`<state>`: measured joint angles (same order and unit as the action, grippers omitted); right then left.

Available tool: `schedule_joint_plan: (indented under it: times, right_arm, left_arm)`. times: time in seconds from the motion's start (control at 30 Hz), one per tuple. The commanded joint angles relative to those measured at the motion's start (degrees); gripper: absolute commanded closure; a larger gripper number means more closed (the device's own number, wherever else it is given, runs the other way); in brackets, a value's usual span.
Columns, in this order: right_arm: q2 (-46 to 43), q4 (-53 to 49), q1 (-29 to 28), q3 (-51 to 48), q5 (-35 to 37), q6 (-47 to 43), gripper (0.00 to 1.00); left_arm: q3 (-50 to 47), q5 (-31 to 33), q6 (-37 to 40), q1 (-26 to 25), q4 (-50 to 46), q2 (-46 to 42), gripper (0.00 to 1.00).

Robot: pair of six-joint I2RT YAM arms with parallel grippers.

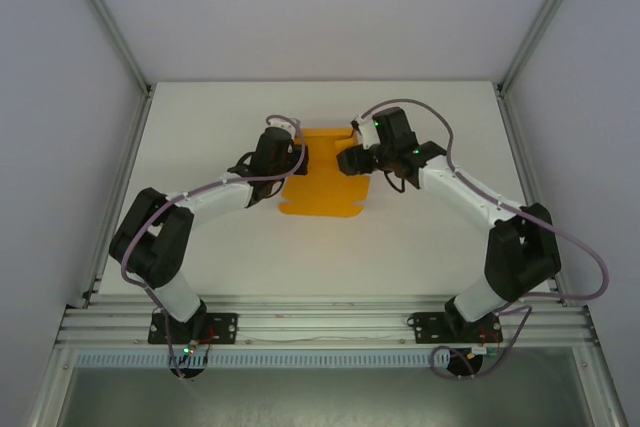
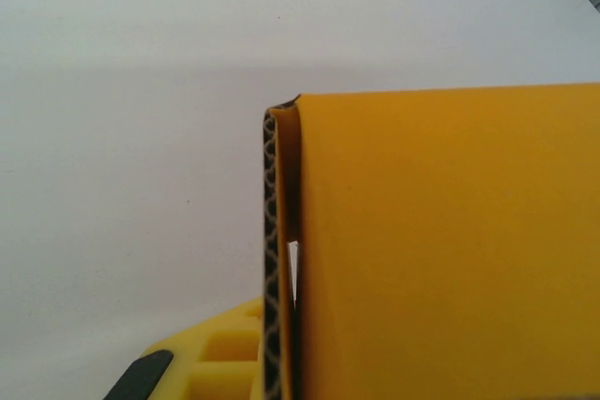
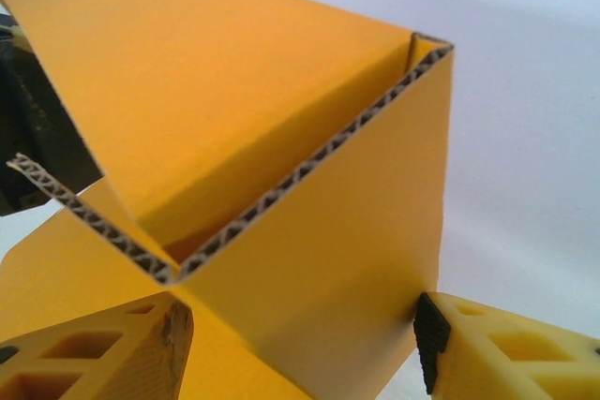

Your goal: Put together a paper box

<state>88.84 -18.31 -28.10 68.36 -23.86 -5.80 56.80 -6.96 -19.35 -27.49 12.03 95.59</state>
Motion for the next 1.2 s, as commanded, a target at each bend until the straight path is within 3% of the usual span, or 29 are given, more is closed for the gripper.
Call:
schedule_joint_plan:
  times: [0.0, 0.23, 0.3, 0.43, 0.57, 0.7, 1.0, 1.17]
  right_arm:
    - [2.31, 5.95, -0.38, 0.72, 1.16, 1.06, 0.39]
    - [4.41, 8.29, -0.48, 1.03, 8.52, 3.14, 0.72]
    - [4.28, 9.56, -0.49, 0.58, 9.51, 3.73, 0.78]
    - [4.45, 9.81, -0.89, 0.46, 13.01, 4.69, 0.79]
    - [5.77, 6.79, -2.09, 1.95, 30.38, 8.22, 0.85]
    - [9.74, -0.16, -2.21, 5.19, 53.18, 15.58, 1.00]
    - [18.04, -14.20, -1.10, 12.06, 76.56, 23.99, 1.00]
    - [19.28, -14.81, -0.69, 13.39, 79.11, 26.63, 1.00]
  left_arm:
    - [1.50, -4.60, 2.45, -1.17, 2.04, -1.87, 1.00]
    - [2.34, -4.90, 3.75, -2.14, 1.88, -1.99, 1.00]
    - [2.51, -4.83, 4.02, -2.30, 1.77, -2.03, 1.00]
    - [2.91, -4.43, 3.88, -2.62, 1.60, -2.00, 1.00]
    - [3.44, -2.27, 3.87, -3.25, 0.49, -2.50, 1.00]
    - [3.47, 0.41, 3.21, -3.53, -0.81, -3.37, 1.00]
    - [2.45, 5.62, 0.73, -3.54, -3.29, -5.92, 1.00]
    - [2.30, 6.72, 0.53, -3.58, -3.95, -6.67, 1.00]
